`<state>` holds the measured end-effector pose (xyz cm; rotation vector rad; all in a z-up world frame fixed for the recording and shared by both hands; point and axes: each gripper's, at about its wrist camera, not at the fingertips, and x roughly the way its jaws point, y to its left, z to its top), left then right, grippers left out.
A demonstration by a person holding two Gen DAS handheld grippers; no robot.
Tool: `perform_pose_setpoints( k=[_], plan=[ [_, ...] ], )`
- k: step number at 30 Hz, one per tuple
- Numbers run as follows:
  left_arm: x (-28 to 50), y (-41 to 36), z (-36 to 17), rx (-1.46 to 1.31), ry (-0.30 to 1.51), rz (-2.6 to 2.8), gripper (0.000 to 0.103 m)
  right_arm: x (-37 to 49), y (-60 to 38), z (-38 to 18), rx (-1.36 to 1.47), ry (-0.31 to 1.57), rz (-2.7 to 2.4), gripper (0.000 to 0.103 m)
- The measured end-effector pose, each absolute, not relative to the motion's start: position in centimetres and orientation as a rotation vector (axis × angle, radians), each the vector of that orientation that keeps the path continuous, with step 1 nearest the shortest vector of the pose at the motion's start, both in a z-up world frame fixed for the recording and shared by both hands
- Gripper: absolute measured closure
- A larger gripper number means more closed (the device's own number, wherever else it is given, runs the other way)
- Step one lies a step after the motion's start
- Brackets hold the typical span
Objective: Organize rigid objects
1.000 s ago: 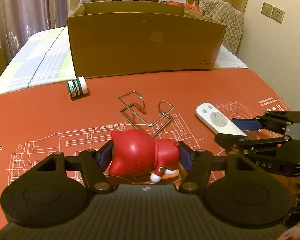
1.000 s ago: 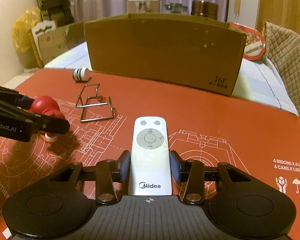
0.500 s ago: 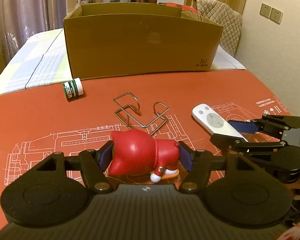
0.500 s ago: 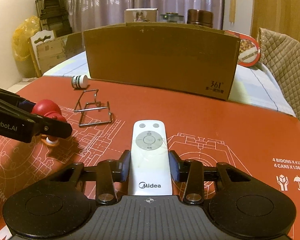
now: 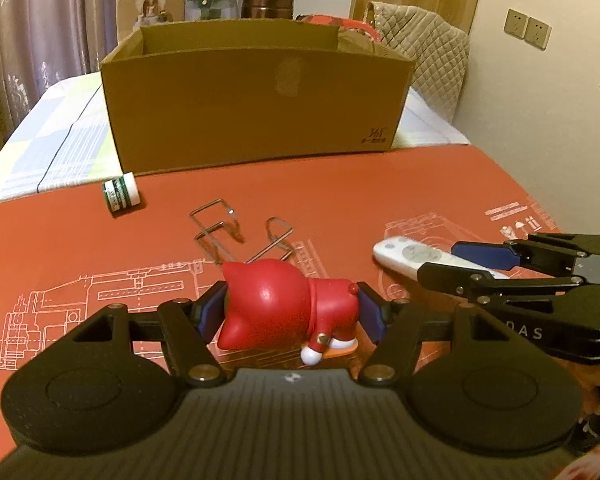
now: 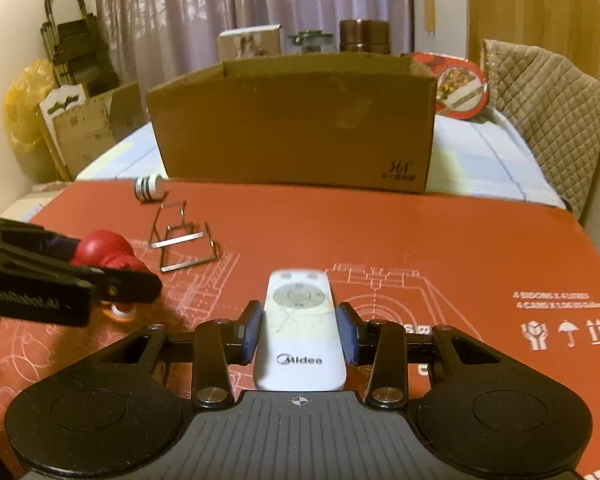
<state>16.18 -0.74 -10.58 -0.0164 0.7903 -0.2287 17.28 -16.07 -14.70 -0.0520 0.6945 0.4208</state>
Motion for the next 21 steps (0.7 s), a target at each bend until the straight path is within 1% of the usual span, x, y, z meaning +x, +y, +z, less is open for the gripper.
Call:
perform_pose_setpoints(
  k=[21],
  plan=[
    [13.9, -2.0, -5.5, -0.021, 0.740, -0.203, 0.040, 13.8, -16.7, -8.4, -0.060, 0.598, 0.402, 0.066]
  ],
)
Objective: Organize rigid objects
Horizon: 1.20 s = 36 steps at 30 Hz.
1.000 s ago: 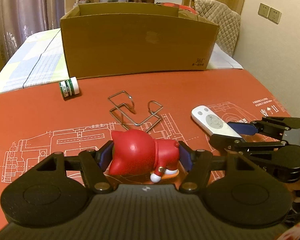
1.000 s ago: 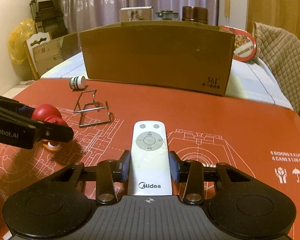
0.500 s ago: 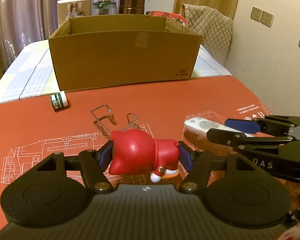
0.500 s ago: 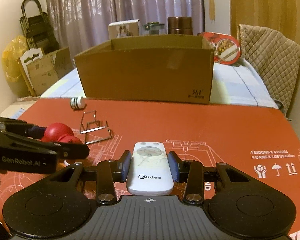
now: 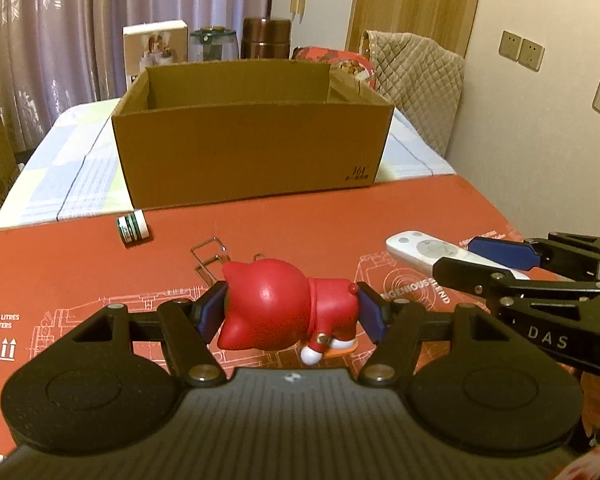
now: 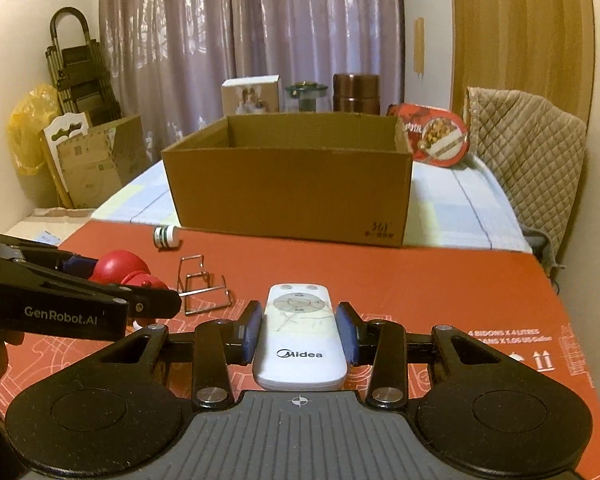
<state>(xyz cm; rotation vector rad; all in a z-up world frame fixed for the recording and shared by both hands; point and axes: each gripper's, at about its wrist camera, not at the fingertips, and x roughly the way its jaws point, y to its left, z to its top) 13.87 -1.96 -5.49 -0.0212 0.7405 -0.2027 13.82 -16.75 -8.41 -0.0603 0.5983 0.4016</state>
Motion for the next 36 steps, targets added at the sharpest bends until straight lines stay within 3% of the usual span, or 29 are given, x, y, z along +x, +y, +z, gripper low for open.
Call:
perform_pose_setpoints(
  k=[27, 36],
  plan=[
    [14.1, -2.6, -2.9, -0.008, 0.735, -0.210, 0.040, 13.5, -17.6, -5.4, -0.047, 0.558, 0.401, 0.066],
    [17.7, -1.2, 0.2, 0.050, 0.694, -0.211, 0.040, 16.9, -18.0, -2.6, -0.044, 0.547, 0.427, 0.066]
  ],
)
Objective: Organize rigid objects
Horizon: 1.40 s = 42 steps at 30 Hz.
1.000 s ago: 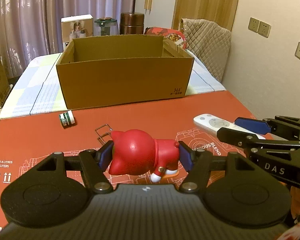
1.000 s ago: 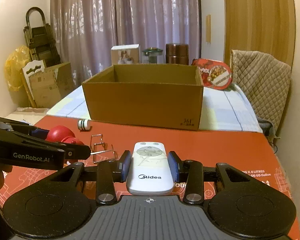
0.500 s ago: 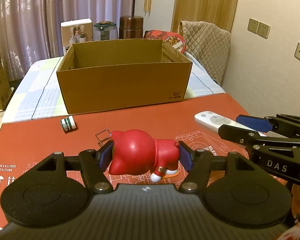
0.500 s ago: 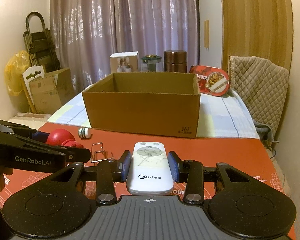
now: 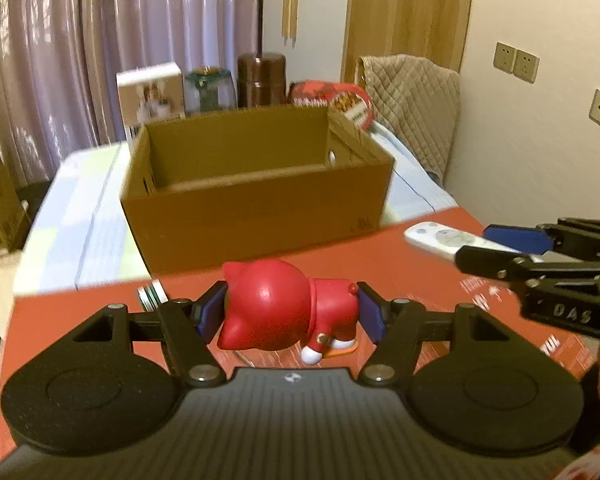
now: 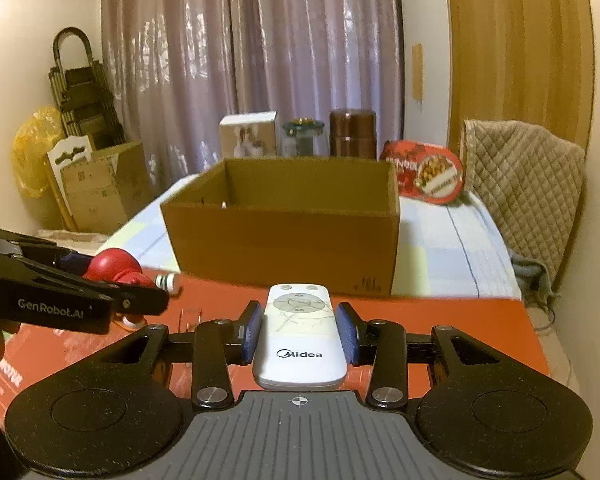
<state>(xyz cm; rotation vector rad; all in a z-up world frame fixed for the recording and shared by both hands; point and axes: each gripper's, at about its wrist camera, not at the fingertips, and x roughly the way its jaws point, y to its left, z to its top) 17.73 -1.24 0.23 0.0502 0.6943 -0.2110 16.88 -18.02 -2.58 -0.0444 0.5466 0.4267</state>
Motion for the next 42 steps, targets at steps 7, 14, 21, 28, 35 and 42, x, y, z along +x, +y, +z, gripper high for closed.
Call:
perform_pose_setpoints(
  k=[7, 14, 21, 28, 35, 42],
  plan=[
    [22.4, -0.3, 3.7, 0.070, 0.665, -0.229, 0.040, 22.7, -18.6, 1.1, 0.009, 0.543, 0.445, 0.066],
    [27.8, 0.2, 6.7, 0.107, 0.652, -0.257, 0.040, 29.6, -17.8, 4.5, 0.003, 0.533, 0.458, 0.066],
    [33.8, 1.6, 7.2, 0.080, 0.687, -0.257, 0.040, 36.1, -15.9, 5.4, -0.038, 0.555, 0.468, 0.066],
    [38.6, 3.0, 5.3, 0.060, 0.759, -0.229, 0.040, 41.4, -13.8, 4.1, -0.048, 0.629, 0.476, 0.066],
    [42.3, 3.8, 2.0, 0.077, 0.803, -0.185, 0.040, 45.1, -12.1, 1.3, -0.090, 0.691, 0.466, 0.066],
    [44.9, 4.2, -0.6, 0.069, 0.843, -0.164, 0.040, 47.0, -10.8, -1.7, -0.099, 0.753, 0.466, 0.066]
  ],
)
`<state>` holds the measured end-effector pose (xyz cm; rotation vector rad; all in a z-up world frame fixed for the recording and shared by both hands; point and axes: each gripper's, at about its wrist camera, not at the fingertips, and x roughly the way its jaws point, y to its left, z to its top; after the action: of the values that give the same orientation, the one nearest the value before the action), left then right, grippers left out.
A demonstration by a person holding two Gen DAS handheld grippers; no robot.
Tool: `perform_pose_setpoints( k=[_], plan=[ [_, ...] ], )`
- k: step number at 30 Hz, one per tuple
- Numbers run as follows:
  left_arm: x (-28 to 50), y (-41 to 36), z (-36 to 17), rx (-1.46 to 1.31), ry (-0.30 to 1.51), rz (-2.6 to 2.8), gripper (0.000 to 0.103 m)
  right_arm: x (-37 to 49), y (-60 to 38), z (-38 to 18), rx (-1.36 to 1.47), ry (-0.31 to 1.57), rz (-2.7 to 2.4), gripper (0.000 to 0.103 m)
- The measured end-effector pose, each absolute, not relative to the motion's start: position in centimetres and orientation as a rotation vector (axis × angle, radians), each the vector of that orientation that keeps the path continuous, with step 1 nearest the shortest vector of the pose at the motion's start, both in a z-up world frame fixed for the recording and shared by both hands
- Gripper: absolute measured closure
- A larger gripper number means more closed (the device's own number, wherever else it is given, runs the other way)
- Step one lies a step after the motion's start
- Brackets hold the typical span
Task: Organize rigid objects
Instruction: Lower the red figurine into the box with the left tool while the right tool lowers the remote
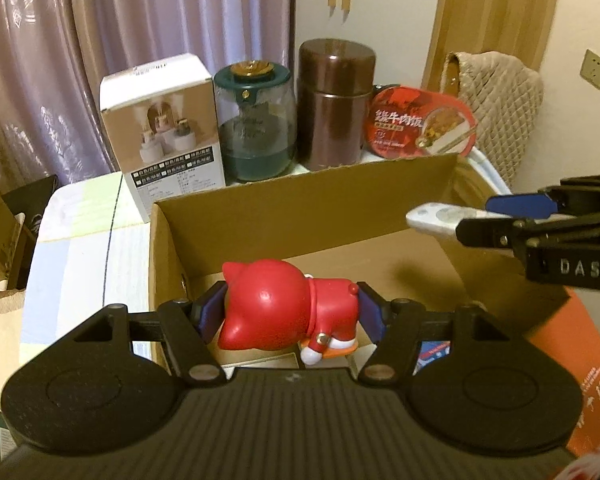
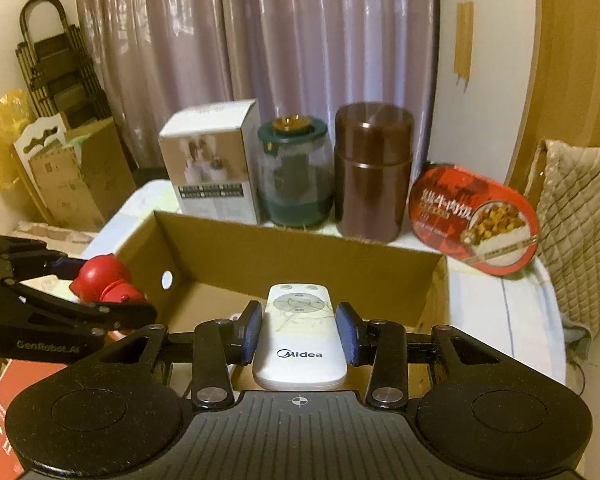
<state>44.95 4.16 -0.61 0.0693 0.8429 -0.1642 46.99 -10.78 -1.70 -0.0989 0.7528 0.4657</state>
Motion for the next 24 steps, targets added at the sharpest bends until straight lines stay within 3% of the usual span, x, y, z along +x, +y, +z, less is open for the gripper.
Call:
perform_pose_setpoints(
  k=[24],
  plan=[
    [48.4, 5.3, -5.6, 0.076, 0.937, -0.117, 0.040, 49.6, -9.5, -6.6, -0.144, 0.862, 0.446, 0.066]
  ],
)
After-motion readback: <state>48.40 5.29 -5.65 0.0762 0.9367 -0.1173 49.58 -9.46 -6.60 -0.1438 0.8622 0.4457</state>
